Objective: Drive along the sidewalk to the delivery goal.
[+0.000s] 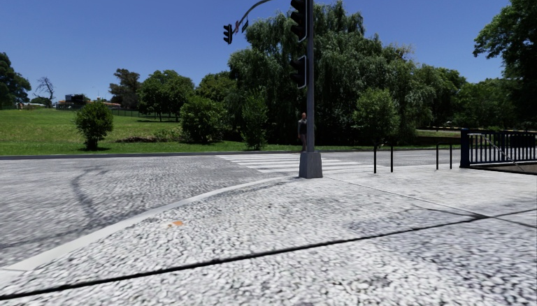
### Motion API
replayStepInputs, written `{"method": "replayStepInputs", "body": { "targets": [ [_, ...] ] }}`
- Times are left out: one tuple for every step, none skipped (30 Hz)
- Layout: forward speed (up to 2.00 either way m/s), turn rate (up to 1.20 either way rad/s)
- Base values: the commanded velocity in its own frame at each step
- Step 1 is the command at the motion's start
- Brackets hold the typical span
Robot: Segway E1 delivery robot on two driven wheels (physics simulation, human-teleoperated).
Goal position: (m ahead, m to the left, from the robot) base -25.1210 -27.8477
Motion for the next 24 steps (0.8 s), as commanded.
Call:
{"method": "replayStepInputs", "body": {
  "targets": [
    [0.0,0.0],
    [0.0,0.0],
    [0.0,0.0],
    [0.0,0.0],
    [0.0,0.0],
    [0.0,0.0],
    [0.0,0.0],
    [0.0,0.0],
    [0.0,0.0],
    [0.0,0.0],
    [0.0,0.0],
    [0.0,0.0],
    [0.0,0.0],
    [0.0,0.0],
    [0.0,0.0],
    [0.0,0.0],
    [0.0,0.0],
    [0.0,0.0],
    [0.0,0.0],
    [0.0,0.0],
    [0.0,0.0],
    [0.0,0.0],
    [0.0,0.0],
    [0.0,0.0]
  ]
}}
